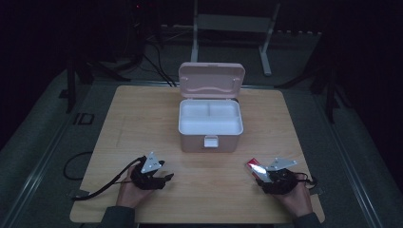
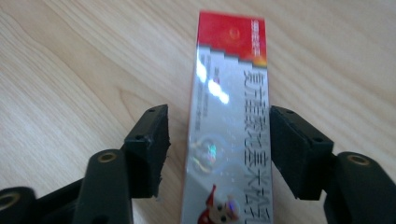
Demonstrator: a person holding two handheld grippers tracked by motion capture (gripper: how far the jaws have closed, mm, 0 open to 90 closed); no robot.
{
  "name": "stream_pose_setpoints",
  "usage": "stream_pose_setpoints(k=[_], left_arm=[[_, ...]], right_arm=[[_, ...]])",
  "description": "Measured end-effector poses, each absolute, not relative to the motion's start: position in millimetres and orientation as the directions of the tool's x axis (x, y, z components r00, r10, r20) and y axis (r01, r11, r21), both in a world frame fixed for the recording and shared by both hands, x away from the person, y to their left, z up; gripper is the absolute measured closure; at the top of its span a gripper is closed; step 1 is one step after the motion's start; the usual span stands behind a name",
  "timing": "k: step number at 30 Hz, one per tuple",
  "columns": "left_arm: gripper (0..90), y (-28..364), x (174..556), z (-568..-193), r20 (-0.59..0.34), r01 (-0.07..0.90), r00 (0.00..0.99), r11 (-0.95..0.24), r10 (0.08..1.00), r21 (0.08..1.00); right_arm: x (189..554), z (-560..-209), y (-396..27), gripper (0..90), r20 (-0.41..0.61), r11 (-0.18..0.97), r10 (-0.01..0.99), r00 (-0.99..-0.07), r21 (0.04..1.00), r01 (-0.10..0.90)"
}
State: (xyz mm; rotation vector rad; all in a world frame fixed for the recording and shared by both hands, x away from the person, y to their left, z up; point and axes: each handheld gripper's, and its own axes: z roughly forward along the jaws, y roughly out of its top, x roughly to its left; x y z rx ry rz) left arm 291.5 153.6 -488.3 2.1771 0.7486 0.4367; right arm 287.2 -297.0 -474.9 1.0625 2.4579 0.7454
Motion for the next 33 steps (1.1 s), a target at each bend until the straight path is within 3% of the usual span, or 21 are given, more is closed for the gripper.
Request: stream_pose_setpoints(k=[6, 9, 21, 33], left_arm=[[39.3, 153, 297, -478, 0.053, 0.359, 0.769, -0.499, 0.638, 0.789], [39.6, 155, 303, -467, 0.042, 0.351, 0.765, -0.471, 0.643, 0.809], [38.4, 158, 352, -396, -0.021, 0.35, 0.678, -0.298, 0.735, 0.888], [37.3, 119, 391, -389, -0.01, 0.389, 0.692, -0.361, 0.722, 0.848]], right_arm=[[298, -458, -291, 38.8, -0.137, 0.557, 0.747, -0.65, 0.664, 0.5], [314, -442, -284, 44.4, -0.156, 0.55, 0.74, -0.654, 0.7, 0.455], [367, -375, -255, 41.7, -0.154, 0.485, 0.724, -0.672, 0.806, 0.339], [411, -381, -238, 42.9, -0.098, 0.485, 0.715, -0.693, 0.783, 0.389]])
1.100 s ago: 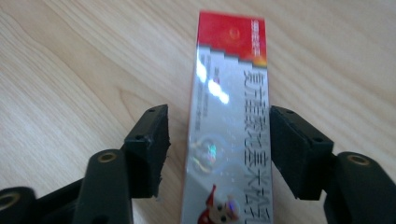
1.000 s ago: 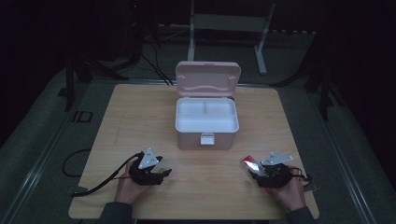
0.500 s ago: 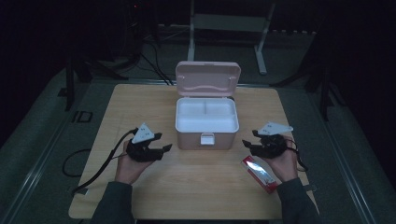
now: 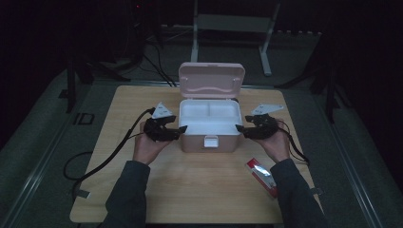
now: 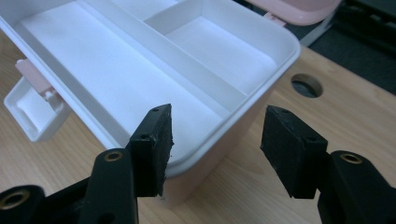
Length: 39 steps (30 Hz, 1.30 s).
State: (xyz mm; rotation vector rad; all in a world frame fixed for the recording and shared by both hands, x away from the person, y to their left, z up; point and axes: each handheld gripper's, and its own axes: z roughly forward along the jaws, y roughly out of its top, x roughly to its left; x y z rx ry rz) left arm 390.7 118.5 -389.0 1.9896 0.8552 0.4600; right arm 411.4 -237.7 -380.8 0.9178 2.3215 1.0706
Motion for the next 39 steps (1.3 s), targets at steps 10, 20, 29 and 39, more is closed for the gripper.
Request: stream_pose_setpoints(k=[10, 20, 29, 39], left_arm=[[39.2, 109, 402, -397, -0.046, 0.452, 0.674, -0.363, 0.737, 0.815], [39.6, 105, 388, -396, -0.037, 0.452, 0.682, -0.38, 0.731, 0.807], [40.1, 103, 370, -396, -0.027, 0.437, 0.699, -0.397, 0.715, 0.807], [42.4, 105, 363, -397, -0.024, 0.434, 0.697, -0.395, 0.716, 0.81]], right_arm=[[419, -387, -235, 47.1, -0.044, 0.476, 0.698, -0.714, 0.774, 0.418], [405, -386, -238, 47.6, -0.048, 0.485, 0.697, -0.715, 0.766, 0.421], [385, -386, -242, 47.6, -0.054, 0.493, 0.691, -0.721, 0.764, 0.416], [376, -384, -242, 47.3, -0.047, 0.5, 0.683, -0.729, 0.758, 0.42]])
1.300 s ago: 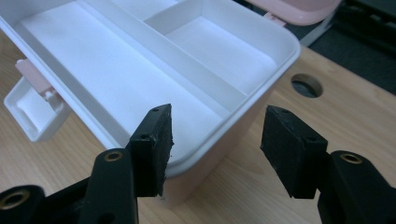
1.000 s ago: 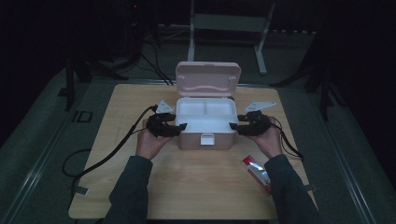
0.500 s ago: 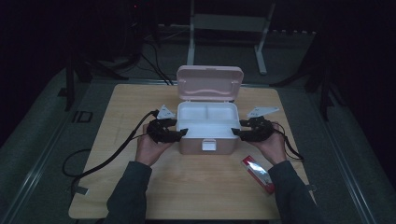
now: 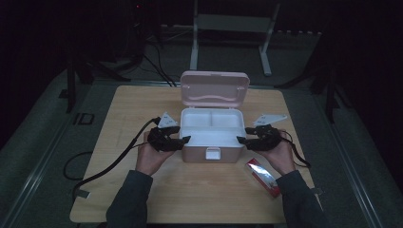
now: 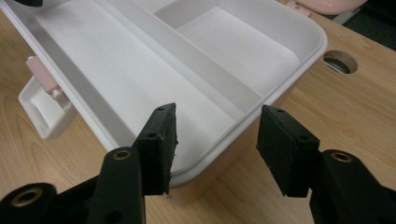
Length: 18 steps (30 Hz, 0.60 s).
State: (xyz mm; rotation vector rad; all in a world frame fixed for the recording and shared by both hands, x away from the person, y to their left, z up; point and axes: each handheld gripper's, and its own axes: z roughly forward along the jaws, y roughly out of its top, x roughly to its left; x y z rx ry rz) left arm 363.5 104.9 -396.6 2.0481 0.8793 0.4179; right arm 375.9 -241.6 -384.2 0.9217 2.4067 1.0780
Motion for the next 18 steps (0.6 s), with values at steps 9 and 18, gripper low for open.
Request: stream_pose_setpoints(k=[9, 18], left_arm=[[41.5, 110, 357, -390, 0.021, 0.401, 0.694, -0.41, 0.72, 0.819], [40.7, 131, 329, -387, 0.096, 0.343, 0.708, -0.46, 0.7, 0.819]], right_arm=[[383, -376, -254, 46.8, -0.035, 0.462, 0.679, -0.733, 0.796, 0.39], [414, -365, -278, 52.6, -0.092, 0.543, 0.503, -0.859, 0.807, 0.231]])
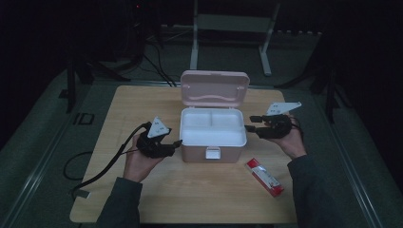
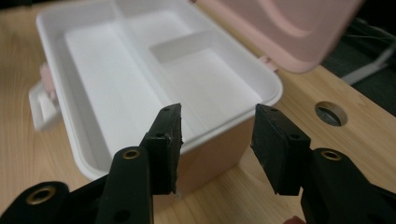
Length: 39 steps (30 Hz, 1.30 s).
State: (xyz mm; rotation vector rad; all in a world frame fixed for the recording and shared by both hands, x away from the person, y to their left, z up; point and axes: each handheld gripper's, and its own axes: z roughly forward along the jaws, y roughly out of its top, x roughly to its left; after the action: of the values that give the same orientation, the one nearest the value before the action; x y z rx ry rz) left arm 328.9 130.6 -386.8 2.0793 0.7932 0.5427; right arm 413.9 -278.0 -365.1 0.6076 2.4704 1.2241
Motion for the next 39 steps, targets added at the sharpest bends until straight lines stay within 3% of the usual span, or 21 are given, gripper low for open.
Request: stream_pose_setpoints(k=[10, 19, 39], left_arm=[[40.5, 140, 306, -401, 0.086, 0.334, 0.735, -0.47, 0.672, 0.817], [39.5, 145, 301, -411, 0.077, 0.346, 0.751, -0.491, 0.655, 0.799], [39.5, 143, 301, -414, 0.067, 0.349, 0.763, -0.498, 0.643, 0.794]], right_arm=[[432, -355, -264, 55.3, -0.147, 0.659, 0.362, -0.92, 0.739, 0.141], [445, -336, -241, 57.5, -0.197, 0.787, 0.216, -0.956, 0.615, 0.051], [461, -332, -212, 61.3, -0.166, 0.884, 0.103, -0.981, 0.467, 0.014]])
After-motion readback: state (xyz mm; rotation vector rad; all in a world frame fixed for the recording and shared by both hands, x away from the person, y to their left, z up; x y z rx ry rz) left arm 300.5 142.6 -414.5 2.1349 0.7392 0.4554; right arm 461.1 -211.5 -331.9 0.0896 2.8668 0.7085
